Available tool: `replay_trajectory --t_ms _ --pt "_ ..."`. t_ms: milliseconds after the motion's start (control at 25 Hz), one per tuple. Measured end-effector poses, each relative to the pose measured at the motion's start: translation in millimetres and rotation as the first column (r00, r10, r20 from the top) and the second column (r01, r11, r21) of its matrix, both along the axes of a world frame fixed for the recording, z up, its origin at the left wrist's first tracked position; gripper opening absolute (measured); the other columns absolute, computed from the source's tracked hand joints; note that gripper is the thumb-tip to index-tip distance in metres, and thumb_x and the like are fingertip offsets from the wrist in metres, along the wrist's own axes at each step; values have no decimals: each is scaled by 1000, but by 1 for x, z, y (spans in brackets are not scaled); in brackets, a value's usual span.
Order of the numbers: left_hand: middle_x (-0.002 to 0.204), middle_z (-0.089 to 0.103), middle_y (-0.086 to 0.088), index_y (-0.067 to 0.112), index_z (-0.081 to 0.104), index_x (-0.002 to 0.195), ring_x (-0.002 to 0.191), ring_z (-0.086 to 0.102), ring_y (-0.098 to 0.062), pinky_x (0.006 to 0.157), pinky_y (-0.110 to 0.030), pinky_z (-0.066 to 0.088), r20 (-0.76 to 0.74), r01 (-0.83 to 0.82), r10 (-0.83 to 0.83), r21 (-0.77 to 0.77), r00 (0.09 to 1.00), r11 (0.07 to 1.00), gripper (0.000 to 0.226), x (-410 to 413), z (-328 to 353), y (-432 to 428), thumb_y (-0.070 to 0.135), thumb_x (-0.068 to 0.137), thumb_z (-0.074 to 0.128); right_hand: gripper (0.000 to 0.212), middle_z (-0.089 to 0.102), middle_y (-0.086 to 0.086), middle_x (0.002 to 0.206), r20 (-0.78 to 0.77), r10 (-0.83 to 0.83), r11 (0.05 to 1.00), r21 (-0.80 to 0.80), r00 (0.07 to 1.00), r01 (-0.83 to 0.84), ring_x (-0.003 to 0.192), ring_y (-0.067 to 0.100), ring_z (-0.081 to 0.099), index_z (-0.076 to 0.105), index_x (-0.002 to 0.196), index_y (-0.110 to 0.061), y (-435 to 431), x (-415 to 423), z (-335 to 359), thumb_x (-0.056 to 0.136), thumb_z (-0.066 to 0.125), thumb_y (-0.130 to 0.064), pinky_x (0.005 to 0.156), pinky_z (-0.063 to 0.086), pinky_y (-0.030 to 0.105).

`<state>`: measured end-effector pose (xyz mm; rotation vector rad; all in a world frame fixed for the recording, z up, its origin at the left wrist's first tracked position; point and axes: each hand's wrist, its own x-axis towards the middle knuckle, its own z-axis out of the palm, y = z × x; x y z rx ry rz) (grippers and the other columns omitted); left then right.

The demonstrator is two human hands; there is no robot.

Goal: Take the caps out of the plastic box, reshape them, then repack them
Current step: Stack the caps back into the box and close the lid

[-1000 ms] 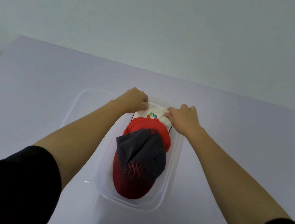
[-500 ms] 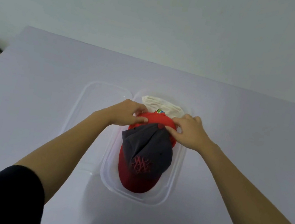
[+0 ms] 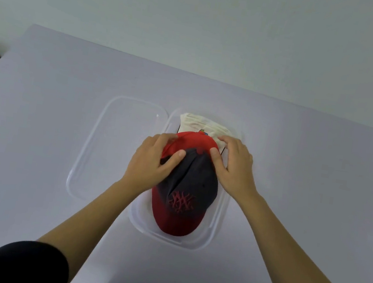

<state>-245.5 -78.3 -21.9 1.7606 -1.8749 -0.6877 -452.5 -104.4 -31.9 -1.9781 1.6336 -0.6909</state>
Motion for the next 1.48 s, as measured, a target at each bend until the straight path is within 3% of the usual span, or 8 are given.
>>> replay_trajectory --t_ms 240,360,520,640,760,1040,1280,1480 --pt "135 55 -12 16 49 134 117 58 -29 91 -45 51 256 143 -123 -58 959 988 48 -16 -41 31 39 101 24 51 61 3 125 -196 -31 999 35 980 38 109 25 56 49 132 -13 44 26 -23 94 24 -36 92 42 37" --pt "151 35 -8 19 35 144 139 35 -27 111 -48 32 211 147 -143 -4 967 989 58 -18 -38 32 48 99 12 52 51 6 137 -239 -94 995 8 966 98 124 24 49 43 138 -13 52 28 -26 96 23 -36 103 37 40" --pt "152 32 -14 7 37 142 141 24 -25 115 -39 17 77 -259 277 -185 958 948 53 28 -31 22 35 97 38 73 11 8 158 -175 -188 968 133 966 212 145 23 12 15 149 -18 81 26 -32 90 17 -61 116 9 43" --pt "157 9 -23 0 8 148 146 7 -34 118 -43 9 147 -703 689 207 710 680 93 102 -52 17 45 86 60 94 -9 8 159 -62 -236 940 239 970 244 147 25 3 4 150 -15 91 27 -34 81 28 -74 116 14 39" --pt "154 14 -21 -1 7 147 142 13 -37 114 -52 17 336 -738 669 442 663 510 121 136 -65 24 66 67 68 103 -13 1 159 15 -275 909 330 961 255 147 19 2 -2 150 -16 87 30 -27 74 39 -74 113 15 30" --pt "132 43 -21 -1 35 127 124 39 -40 96 -53 39 257 -720 682 383 684 578 95 137 -47 17 56 63 78 98 -7 2 160 -15 -308 903 308 951 298 147 18 4 3 150 -12 88 31 -21 81 48 -64 111 18 27" --pt "105 67 -12 17 43 112 77 66 -28 85 -45 53 -244 -594 656 286 714 752 50 137 33 23 26 75 76 98 -10 2 160 6 -291 899 345 957 271 147 19 -2 1 150 -17 87 28 -17 79 42 -70 119 14 41" --pt "85 62 9 27 50 125 83 58 -19 86 -31 40 -158 -549 536 -52 830 834 46 105 117 51 29 83 68 75 1 -1 159 220 -372 921 208 902 330 146 12 2 9 150 -19 89 48 27 92 43 -52 117 10 31"
